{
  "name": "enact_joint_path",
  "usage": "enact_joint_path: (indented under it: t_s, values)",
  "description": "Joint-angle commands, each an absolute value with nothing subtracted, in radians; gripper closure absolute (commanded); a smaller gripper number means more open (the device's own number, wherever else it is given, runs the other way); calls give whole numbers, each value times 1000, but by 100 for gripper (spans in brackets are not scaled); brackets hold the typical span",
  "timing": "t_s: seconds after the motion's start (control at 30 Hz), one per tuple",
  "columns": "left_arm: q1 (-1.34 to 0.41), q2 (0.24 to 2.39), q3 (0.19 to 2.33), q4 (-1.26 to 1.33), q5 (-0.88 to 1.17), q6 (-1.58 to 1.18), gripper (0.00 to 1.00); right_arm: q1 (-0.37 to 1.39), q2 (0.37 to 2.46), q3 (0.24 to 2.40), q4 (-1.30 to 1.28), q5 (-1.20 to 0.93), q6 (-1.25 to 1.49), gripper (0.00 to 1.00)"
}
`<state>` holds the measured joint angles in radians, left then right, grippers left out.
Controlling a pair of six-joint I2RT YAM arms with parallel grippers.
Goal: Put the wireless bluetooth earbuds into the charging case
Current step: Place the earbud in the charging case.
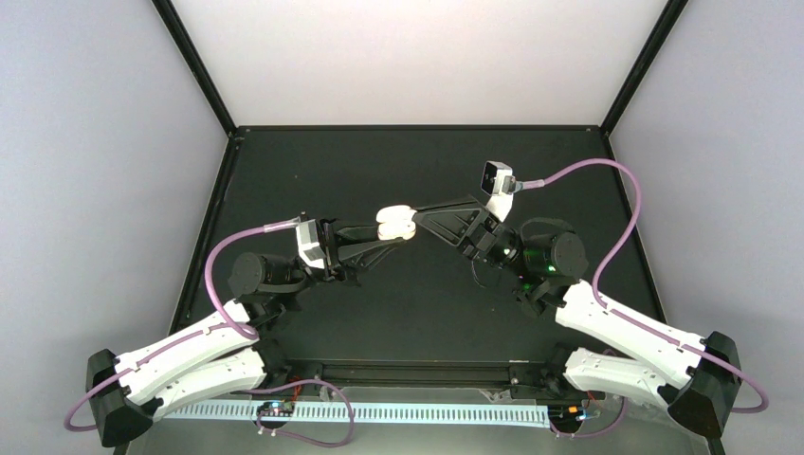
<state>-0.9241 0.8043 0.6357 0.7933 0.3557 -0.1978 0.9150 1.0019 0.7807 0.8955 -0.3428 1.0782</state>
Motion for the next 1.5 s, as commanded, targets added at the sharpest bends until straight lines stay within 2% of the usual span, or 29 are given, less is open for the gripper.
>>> enact_joint_path:
  t_s: [0.0, 0.67, 1.47]
  values:
    - [-934, 785, 676, 839, 356, -193, 98, 920, 997, 766, 863, -313, 1049, 99]
    - [-939, 784, 672, 824, 350, -189, 98, 920, 978, 761, 826, -287, 1034, 89]
    - [-944, 779, 666, 813, 331, -183, 98, 920, 950, 760, 737, -245, 1001, 91]
